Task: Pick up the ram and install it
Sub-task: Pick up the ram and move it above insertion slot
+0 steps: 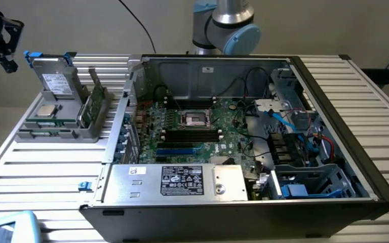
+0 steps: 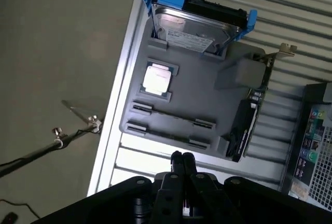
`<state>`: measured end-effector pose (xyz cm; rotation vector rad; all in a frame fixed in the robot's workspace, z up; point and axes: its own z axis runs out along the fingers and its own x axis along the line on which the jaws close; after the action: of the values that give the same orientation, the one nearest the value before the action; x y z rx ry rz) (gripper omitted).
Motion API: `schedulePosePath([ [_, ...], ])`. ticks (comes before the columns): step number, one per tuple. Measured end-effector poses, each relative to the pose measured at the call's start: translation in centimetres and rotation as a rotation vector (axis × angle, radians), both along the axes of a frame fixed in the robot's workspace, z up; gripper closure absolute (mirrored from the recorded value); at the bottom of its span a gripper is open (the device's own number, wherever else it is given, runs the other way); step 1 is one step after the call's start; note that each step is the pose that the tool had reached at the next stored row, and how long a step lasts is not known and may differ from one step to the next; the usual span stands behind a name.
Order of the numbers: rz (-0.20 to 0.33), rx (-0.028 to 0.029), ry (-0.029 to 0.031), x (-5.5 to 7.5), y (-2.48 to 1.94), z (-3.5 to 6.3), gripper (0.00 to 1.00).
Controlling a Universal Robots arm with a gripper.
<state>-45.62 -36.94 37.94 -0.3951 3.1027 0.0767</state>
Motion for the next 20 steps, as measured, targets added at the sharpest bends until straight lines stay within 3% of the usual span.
schedulePosePath([
  [20, 0.363, -0.0001, 0.0000, 0.00, 0.00, 0.00, 0.89],
])
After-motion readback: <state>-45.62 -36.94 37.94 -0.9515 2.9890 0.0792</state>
